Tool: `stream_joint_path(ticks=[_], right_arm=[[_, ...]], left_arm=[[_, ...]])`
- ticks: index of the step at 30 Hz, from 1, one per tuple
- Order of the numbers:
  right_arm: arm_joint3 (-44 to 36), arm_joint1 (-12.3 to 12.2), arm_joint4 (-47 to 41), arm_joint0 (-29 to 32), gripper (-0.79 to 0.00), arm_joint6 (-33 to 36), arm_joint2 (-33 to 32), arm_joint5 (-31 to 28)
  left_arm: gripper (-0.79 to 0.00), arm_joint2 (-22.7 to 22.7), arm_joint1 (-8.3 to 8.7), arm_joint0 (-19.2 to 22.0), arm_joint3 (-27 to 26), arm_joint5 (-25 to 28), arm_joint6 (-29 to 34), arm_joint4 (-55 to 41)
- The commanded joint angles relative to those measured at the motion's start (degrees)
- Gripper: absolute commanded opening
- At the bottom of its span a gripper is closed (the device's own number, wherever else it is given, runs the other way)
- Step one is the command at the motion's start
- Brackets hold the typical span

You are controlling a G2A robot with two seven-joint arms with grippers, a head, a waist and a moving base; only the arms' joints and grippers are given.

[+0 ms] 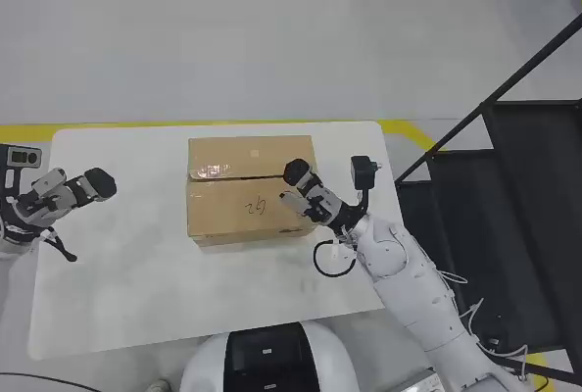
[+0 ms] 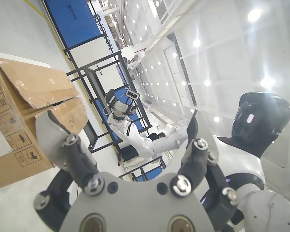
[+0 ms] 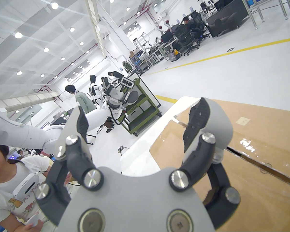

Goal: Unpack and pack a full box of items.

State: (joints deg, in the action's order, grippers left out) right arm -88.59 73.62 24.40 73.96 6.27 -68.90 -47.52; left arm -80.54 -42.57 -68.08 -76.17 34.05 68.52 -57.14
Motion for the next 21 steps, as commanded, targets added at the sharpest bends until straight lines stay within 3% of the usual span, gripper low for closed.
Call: stream_joint_path(ticks=[1,11,15,21], right_arm=[[0.00,0.00,0.00,0.00,-0.001,0.00,0.00,0.00],[-0.26,0.03,-1.48,0.30,0.000,0.81,0.60,0.53],[0.49,-1.08,-12.85,-1.19,0.000,17.76,1.16,5.34],[1.25,-3.84,-30.64,-3.65,0.000,43.87,-5.45,14.99]], left_arm=[[-0.001,0.00,0.00,0.00,0.00,0.00,0.00,0.00],[0.000,0.00,0.00,0.00,0.00,0.00,0.00,0.00],[0.000,0.06,0.04,-0.50,-1.70,-3.42,1.62,1.82],[0.000,-1.54,0.63,0.05,-1.64,-7.18,8.90,7.84]])
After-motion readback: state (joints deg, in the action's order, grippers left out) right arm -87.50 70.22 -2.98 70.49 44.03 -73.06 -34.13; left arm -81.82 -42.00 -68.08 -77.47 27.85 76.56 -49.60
